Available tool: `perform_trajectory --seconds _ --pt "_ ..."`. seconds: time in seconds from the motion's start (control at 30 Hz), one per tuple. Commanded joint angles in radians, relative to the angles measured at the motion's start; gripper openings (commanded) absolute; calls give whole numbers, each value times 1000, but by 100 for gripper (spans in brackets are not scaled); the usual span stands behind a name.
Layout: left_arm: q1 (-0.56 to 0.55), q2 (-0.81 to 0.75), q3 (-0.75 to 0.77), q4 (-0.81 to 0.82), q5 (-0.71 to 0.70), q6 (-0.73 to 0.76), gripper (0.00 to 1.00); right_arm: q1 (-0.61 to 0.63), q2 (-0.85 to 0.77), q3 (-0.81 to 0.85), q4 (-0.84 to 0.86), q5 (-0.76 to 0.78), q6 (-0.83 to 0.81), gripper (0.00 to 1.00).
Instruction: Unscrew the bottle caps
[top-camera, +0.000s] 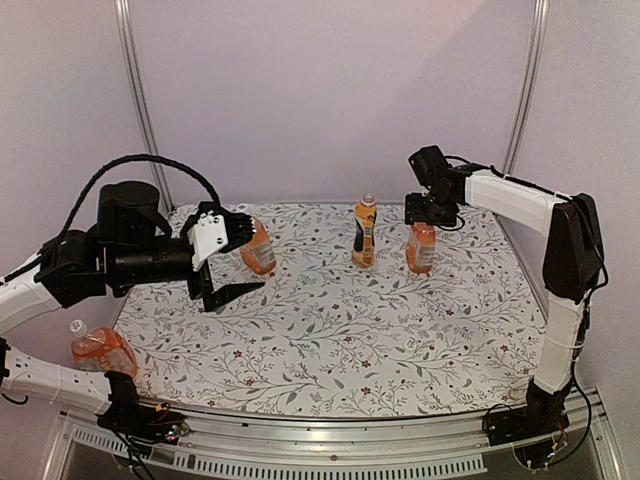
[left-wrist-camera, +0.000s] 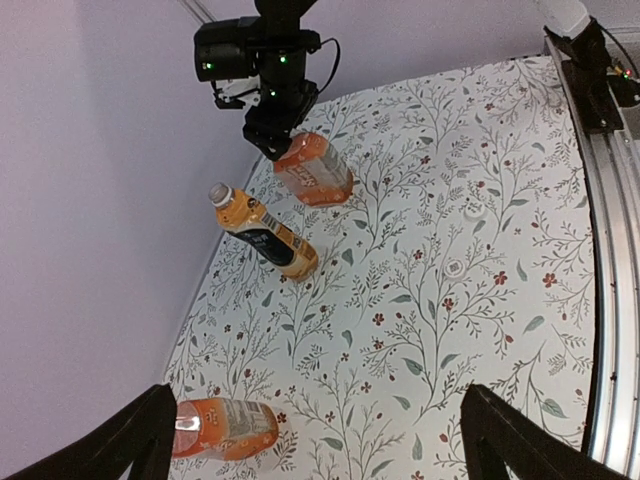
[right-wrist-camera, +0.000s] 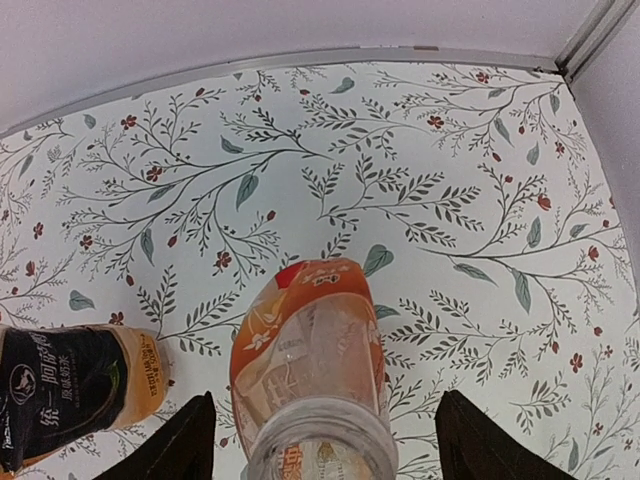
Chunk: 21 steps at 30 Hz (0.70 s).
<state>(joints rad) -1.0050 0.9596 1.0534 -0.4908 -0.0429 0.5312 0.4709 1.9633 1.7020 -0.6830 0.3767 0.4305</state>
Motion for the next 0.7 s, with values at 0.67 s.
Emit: perform_trajectory --seconds 0.67 --pt "201 248 283 -226 -47 -139 100 43 -295 22 -92 -86 -90 99"
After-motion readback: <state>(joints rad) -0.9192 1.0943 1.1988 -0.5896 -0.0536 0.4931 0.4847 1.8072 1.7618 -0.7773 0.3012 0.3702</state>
